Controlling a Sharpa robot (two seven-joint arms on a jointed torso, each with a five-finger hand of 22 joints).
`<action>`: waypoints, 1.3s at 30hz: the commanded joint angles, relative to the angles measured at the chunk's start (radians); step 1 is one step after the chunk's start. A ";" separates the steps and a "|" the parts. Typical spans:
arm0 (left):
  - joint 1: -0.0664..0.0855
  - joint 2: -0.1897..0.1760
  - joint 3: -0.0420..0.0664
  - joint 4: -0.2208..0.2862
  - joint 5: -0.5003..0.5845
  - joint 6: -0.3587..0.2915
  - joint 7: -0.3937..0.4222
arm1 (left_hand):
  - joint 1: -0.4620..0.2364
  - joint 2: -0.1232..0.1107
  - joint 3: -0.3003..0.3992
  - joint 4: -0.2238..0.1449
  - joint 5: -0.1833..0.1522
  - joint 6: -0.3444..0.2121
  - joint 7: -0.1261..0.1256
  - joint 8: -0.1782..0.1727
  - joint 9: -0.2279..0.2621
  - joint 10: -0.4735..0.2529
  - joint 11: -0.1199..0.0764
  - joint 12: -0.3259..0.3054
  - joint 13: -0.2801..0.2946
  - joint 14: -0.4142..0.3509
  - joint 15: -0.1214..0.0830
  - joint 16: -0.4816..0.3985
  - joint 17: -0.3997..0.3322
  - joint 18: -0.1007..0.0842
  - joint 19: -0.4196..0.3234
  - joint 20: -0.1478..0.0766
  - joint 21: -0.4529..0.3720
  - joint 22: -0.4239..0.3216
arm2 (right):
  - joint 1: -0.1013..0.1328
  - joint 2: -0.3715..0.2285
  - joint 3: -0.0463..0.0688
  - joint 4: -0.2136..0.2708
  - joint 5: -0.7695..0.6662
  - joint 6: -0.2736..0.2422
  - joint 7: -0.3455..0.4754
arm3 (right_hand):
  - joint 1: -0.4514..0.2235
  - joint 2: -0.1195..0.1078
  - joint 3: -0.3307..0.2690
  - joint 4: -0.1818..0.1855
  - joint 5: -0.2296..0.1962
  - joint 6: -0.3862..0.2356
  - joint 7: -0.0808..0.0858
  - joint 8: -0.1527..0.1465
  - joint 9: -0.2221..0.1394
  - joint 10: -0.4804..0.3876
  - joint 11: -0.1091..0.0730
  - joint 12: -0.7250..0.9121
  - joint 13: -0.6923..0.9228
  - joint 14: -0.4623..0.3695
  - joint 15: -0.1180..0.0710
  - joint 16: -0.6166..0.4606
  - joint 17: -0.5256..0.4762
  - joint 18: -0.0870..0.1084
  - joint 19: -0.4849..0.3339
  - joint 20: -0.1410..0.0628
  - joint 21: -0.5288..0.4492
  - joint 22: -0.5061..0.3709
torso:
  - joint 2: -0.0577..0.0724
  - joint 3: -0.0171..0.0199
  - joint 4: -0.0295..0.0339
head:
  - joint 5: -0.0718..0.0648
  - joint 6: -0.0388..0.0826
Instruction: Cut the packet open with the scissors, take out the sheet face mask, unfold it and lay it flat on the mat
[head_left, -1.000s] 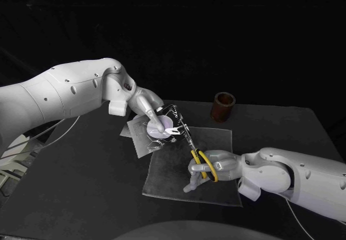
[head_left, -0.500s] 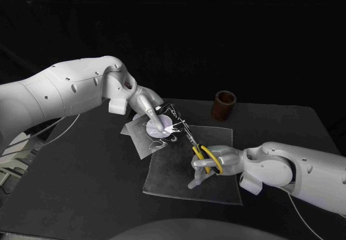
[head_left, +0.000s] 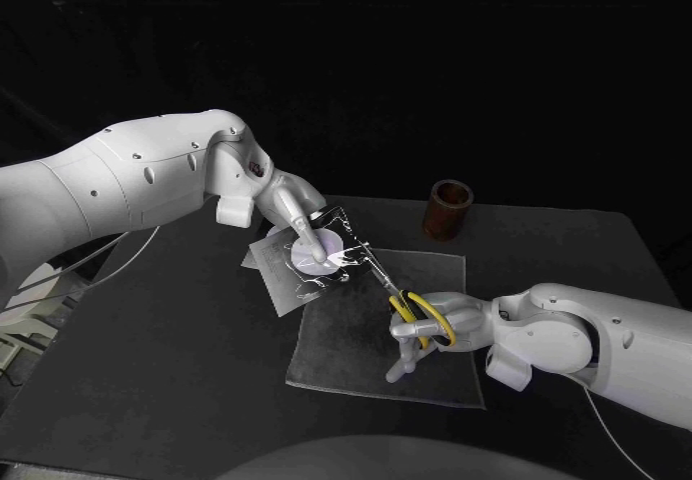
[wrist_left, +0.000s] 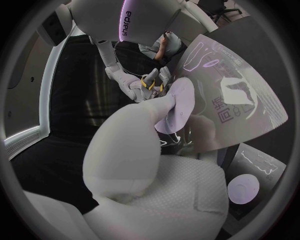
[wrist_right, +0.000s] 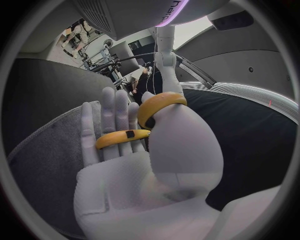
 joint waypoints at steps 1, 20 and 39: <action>0.001 0.002 0.000 0.003 -0.018 0.028 -0.001 | 0.000 0.008 0.006 -0.002 0.004 0.007 0.002 0.004 0.007 0.008 -0.003 0.004 0.002 0.002 -0.003 -0.005 0.002 0.012 -0.005 -0.001 0.006 0.002 | 0.001 -0.002 0.001 0.002 -0.012 -0.007 0.002 | -0.012 0.003 0.013 -0.001 -0.004 0.009 -0.006 0.009 0.007 0.016 -0.006 0.009 0.009 0.016 -0.006 0.007 0.014 0.026 0.021 -0.006 0.006 -0.002 | 0.000 -0.0002 0.0000 | 0.000 -0.001; 0.002 0.013 -0.002 0.005 -0.028 0.039 -0.002 | -0.007 0.009 0.010 -0.004 0.004 0.006 0.002 0.006 0.013 0.011 -0.004 0.006 0.003 0.007 -0.004 -0.004 0.004 0.013 -0.002 -0.002 0.009 0.003 | 0.004 0.005 0.001 -0.003 -0.042 -0.085 -0.030 | -0.063 0.040 0.065 -0.055 -0.011 0.210 -0.092 0.240 0.274 0.182 -0.094 0.161 0.225 0.224 -0.102 0.114 0.241 0.021 0.312 -0.112 0.064 0.007 | 0.000 -0.0013 0.0007 | 0.003 -0.012; 0.002 0.025 -0.004 -0.009 -0.061 0.026 0.007 | -0.010 0.011 0.014 -0.006 0.004 0.005 0.002 0.007 0.018 0.012 -0.004 0.006 0.004 0.009 -0.004 -0.004 0.005 0.013 -0.001 -0.002 0.010 0.003 | 0.005 -0.010 0.000 0.030 -0.068 -0.069 -0.086 | -0.300 0.363 0.103 0.017 -0.017 0.597 -0.166 0.594 0.706 0.323 -0.173 0.851 1.153 0.371 -0.202 0.880 0.933 0.019 0.516 -0.179 0.218 0.107 | 0.000 -0.0005 0.0000 | 0.010 -0.014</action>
